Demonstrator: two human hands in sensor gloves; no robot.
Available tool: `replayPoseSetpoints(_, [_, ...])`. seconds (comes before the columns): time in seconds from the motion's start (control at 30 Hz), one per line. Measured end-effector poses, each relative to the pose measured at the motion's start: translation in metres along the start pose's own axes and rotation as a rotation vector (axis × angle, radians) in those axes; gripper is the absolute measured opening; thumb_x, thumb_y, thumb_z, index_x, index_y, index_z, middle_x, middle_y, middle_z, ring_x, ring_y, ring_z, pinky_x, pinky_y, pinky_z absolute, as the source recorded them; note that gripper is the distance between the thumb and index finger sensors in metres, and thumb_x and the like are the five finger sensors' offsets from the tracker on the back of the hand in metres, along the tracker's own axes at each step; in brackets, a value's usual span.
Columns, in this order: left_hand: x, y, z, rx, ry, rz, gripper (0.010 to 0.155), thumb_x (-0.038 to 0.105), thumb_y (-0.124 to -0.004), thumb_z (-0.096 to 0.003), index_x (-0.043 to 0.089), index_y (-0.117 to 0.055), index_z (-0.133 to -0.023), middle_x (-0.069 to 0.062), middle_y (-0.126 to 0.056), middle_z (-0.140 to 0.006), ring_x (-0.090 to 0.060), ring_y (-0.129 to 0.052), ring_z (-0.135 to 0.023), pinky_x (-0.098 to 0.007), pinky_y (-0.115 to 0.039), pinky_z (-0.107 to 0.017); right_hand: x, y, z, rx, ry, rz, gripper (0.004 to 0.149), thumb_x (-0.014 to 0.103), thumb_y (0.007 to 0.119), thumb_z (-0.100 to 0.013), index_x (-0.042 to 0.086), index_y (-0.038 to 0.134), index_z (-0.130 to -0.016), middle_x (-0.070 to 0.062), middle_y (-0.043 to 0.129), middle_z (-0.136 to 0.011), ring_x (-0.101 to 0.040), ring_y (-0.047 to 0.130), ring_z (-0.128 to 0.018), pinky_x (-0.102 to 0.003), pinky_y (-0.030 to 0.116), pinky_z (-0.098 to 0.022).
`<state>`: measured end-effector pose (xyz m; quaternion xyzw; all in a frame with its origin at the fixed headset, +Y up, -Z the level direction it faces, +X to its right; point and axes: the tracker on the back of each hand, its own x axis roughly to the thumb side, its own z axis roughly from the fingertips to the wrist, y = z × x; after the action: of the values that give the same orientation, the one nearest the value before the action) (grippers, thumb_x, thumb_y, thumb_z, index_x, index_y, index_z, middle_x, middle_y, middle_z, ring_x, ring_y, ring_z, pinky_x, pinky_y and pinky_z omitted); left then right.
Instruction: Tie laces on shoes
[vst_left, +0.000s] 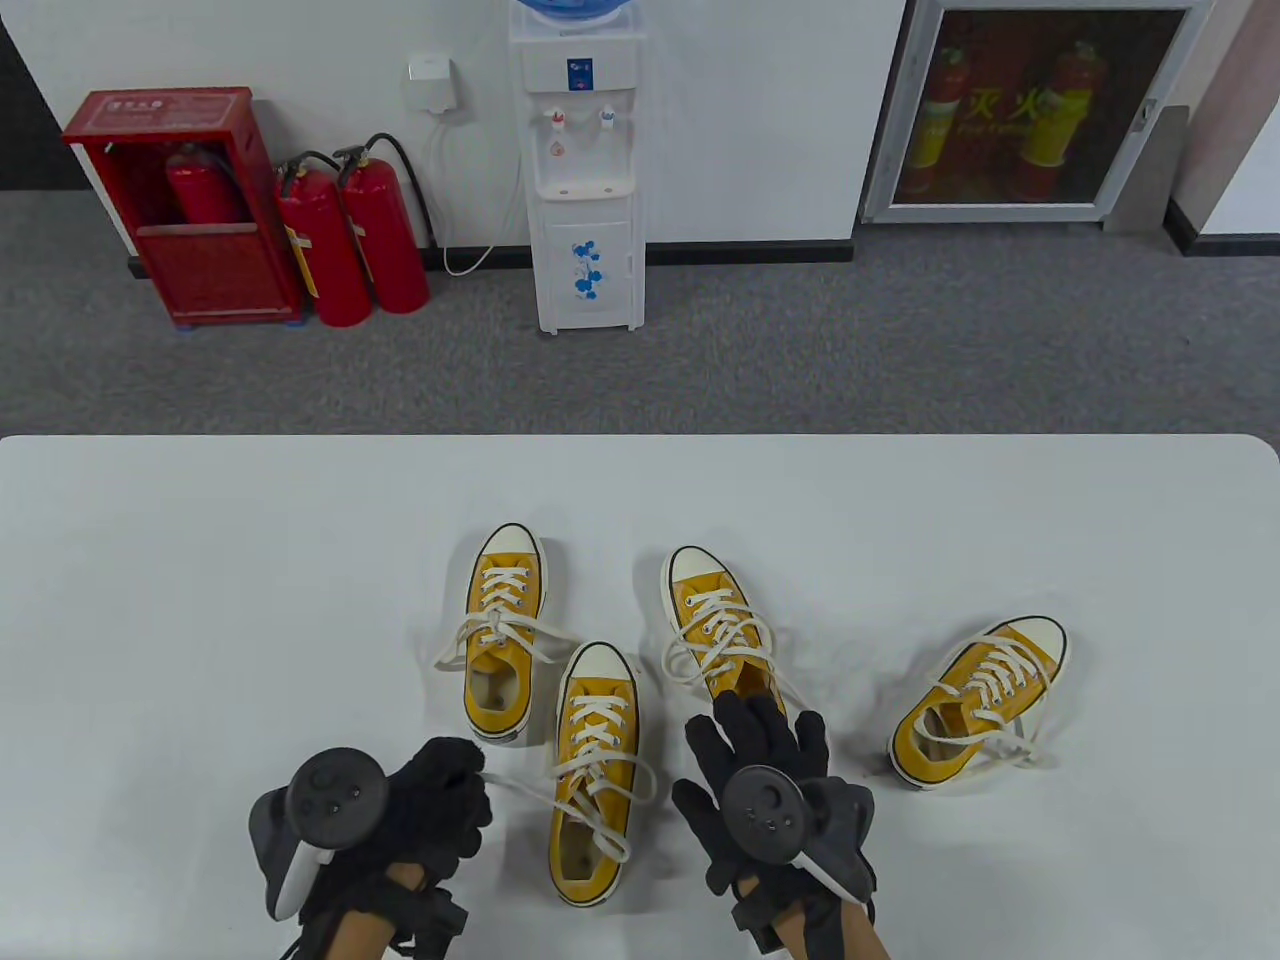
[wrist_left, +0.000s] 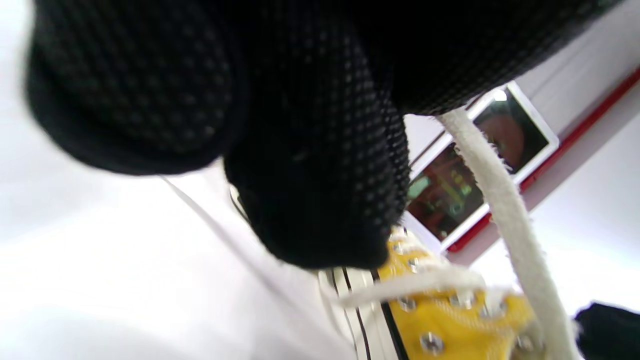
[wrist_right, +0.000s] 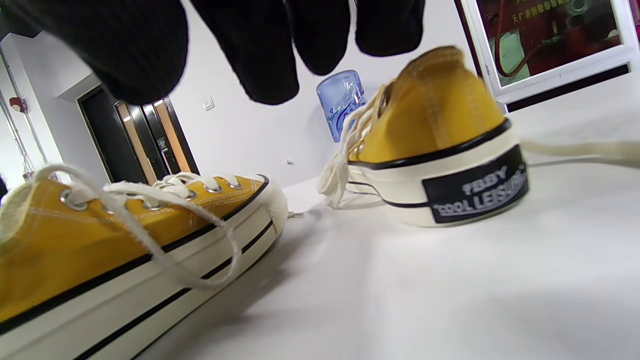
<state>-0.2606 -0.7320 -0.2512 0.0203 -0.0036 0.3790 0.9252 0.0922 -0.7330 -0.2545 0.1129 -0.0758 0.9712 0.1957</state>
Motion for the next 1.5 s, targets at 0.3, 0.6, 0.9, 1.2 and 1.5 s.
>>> replayPoseSetpoints(0.3, [-0.013, 0.020, 0.003, 0.143, -0.022, 0.301, 0.042, 0.035, -0.085, -0.0468, 0.038, -0.080, -0.088, 0.004, -0.107, -0.079, -0.018, -0.119, -0.055, -0.046, -0.096, -0.041, -0.001, 0.000, 0.000, -0.006, 0.000, -0.010, 0.069, 0.054, 0.077, -0.043, 0.019, 0.070, -0.102, -0.007, 0.045, -0.114, -0.043, 0.047, -0.108, -0.074, 0.024, -0.071])
replayPoseSetpoints(0.6, [-0.027, 0.026, 0.005, 0.150, 0.031, 0.747, 0.045, 0.026, -0.078, -0.0480, 0.031, -0.076, -0.093, 0.002, -0.097, -0.091, -0.021, -0.113, -0.069, -0.049, -0.091, -0.053, -0.002, 0.000, 0.000, -0.006, 0.000, -0.015, 0.068, 0.054, 0.077, -0.043, 0.019, 0.070, -0.102, -0.007, 0.045, -0.114, -0.043, 0.047, -0.108, -0.074, 0.024, -0.071])
replayPoseSetpoints(0.9, [-0.036, 0.021, 0.002, 0.041, -0.003, 1.047, 0.057, 0.041, -0.072, -0.0532, 0.029, -0.054, -0.106, 0.000, -0.077, -0.104, -0.021, -0.099, -0.081, -0.052, -0.080, -0.068, 0.004, -0.008, -0.002, -0.029, -0.021, -0.032, 0.068, 0.053, 0.077, -0.043, 0.019, 0.070, -0.102, -0.008, 0.047, -0.113, -0.043, 0.050, -0.107, -0.074, 0.027, -0.071])
replayPoseSetpoints(1.2, [-0.025, 0.017, -0.001, -0.050, -0.031, 1.067, 0.062, 0.030, -0.078, -0.0500, 0.031, -0.053, -0.107, -0.003, -0.066, -0.102, -0.017, -0.094, -0.068, -0.043, -0.088, -0.054, 0.046, -0.014, -0.029, 0.011, -0.055, 0.008, 0.060, 0.043, 0.079, -0.045, 0.020, 0.074, -0.099, -0.008, 0.058, -0.110, -0.037, 0.078, -0.092, -0.066, 0.051, -0.071])
replayPoseSetpoints(1.5, [-0.020, 0.009, -0.003, -0.134, -0.033, 0.989, 0.057, 0.026, -0.079, -0.0484, 0.031, -0.064, -0.104, -0.003, -0.074, -0.102, -0.014, -0.102, -0.057, -0.029, -0.092, -0.029, 0.074, 0.020, -0.061, 0.175, -0.052, 0.021, 0.052, 0.032, 0.082, -0.044, 0.025, 0.079, -0.096, -0.007, 0.059, -0.109, -0.030, 0.085, -0.082, -0.059, 0.061, -0.066])
